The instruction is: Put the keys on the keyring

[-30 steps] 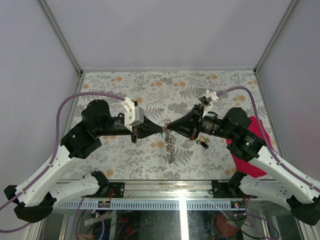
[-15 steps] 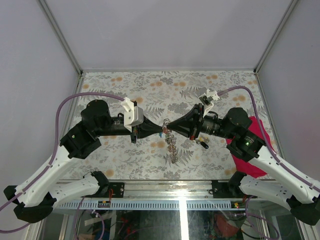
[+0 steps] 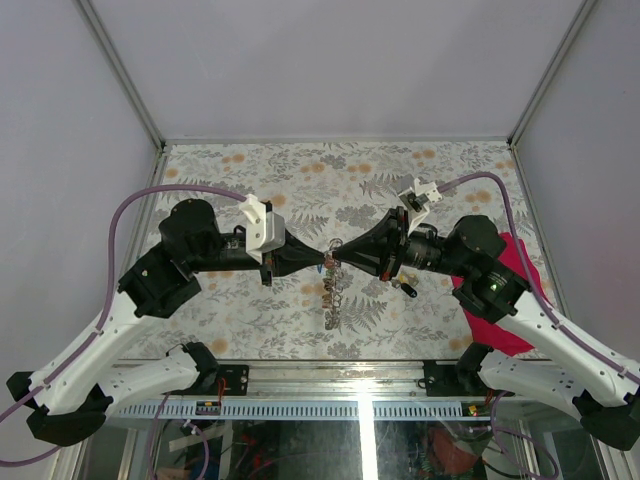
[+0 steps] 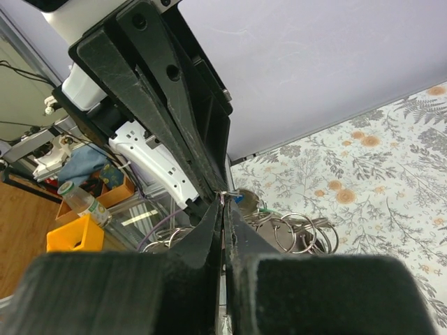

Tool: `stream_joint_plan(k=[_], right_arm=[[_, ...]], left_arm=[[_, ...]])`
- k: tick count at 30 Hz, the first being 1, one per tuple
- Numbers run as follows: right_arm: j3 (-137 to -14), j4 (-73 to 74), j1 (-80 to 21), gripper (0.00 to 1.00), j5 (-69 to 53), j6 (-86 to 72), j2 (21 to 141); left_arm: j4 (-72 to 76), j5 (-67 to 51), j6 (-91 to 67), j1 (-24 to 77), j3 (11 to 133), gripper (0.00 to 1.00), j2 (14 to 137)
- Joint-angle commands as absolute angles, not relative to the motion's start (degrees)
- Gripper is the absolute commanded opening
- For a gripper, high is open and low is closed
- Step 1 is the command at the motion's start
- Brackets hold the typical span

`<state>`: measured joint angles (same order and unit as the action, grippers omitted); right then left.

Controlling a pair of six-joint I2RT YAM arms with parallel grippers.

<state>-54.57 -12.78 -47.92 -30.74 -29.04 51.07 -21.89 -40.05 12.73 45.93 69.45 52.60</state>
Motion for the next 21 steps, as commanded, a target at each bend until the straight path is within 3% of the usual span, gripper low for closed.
stream_joint_plan(k=[1, 21], right_arm=[[-56.2, -24.1, -47.8, 0.00, -31.8, -29.9, 51.3], [-51.5, -25.9, -47.8, 0.00, -23.7, -26.8, 45.9]], left_arm=[[-22.8, -43.3, 12.8, 46.3, 70.4, 0.00, 53.7], [-20.5, -43.6, 12.0, 46.4, 70.1, 0.00, 52.1]])
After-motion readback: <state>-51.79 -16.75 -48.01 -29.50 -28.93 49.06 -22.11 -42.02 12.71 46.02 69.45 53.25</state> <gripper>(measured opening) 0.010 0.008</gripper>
